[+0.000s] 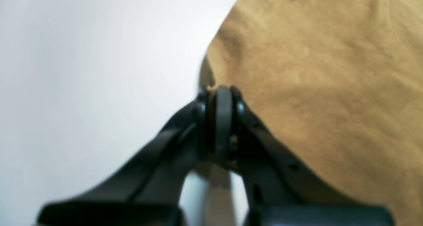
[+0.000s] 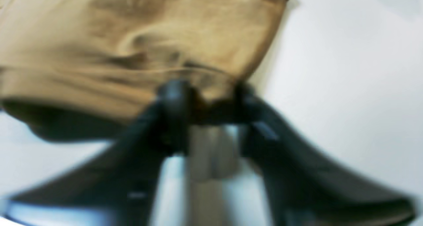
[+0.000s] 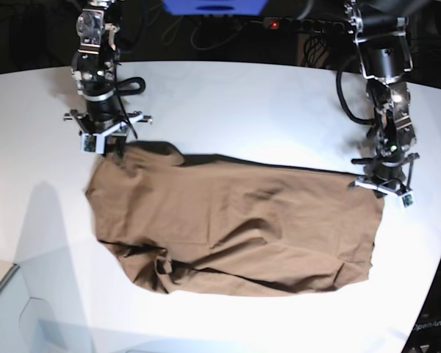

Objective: Layout the t-shirt on the table in an organized manner, then fold the t-shirt properly
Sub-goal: 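Lift the shirt edge with both grippers and fling it flat onto the table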

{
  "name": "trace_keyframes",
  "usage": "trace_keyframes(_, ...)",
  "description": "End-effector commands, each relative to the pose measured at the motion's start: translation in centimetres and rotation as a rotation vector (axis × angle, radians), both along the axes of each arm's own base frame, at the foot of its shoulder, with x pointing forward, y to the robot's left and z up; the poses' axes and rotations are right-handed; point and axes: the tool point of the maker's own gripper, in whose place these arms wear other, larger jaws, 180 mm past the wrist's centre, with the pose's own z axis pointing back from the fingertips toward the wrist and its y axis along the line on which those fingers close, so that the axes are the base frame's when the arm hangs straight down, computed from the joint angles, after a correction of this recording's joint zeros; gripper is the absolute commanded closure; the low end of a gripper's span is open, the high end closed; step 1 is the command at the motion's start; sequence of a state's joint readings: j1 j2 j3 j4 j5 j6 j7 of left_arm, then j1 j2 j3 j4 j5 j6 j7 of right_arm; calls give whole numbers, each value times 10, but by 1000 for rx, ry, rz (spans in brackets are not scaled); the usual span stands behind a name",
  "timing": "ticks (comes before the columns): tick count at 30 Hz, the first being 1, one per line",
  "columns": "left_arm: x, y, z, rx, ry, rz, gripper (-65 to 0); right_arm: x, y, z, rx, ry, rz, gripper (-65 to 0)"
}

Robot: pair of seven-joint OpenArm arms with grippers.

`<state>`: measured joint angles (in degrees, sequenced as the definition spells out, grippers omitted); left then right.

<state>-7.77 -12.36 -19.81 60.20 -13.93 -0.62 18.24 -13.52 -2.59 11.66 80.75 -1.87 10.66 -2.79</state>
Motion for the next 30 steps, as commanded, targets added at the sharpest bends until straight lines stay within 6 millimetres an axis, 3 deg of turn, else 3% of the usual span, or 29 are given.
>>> trace_keyframes(1, 2, 4, 8, 10, -8, 2, -1, 0, -1, 4, -4, 5, 3, -76)
trace_keyframes(2, 0, 3, 11, 15, -13, -2, -1, 0, -1, 12, -9, -12, 2, -4)
trace_keyframes(5, -8, -2, 23, 10, -52, -14, -1, -6, -3, 46, -45, -70, 12, -2)
trace_keyframes(12, -21, -23, 84, -72, -242, -46, -1, 2, -6, 152, -130, -292, 26, 0)
trace_keyframes(15, -20, -33, 127, -61, -348, -80, -1, 7, 4, 181, -145, -364, 85, 0)
trace_keyframes(18, -11, -26, 174, -30, -470, -68, -1, 28, 12, 204, -153, -439, 129, 0)
trace_keyframes(21, 17, -23, 209, -32, -527, -70, -1, 51, 0, 219, -183, -445, 110, 0)
trace_keyframes(24, 29, -5, 223, -74, -481, -36, -1, 62, -12, 213, -222, -338, 105, 0)
trace_keyframes(27, 27, 6, 213, -128, -387, -11, -1, 57, -31, 185, -281, -147, 111, 0)
trace_keyframes(30, 28, 7, 186, -184, -278, -6, -1, 48, -22, 156, -335, 15, 222, 0)
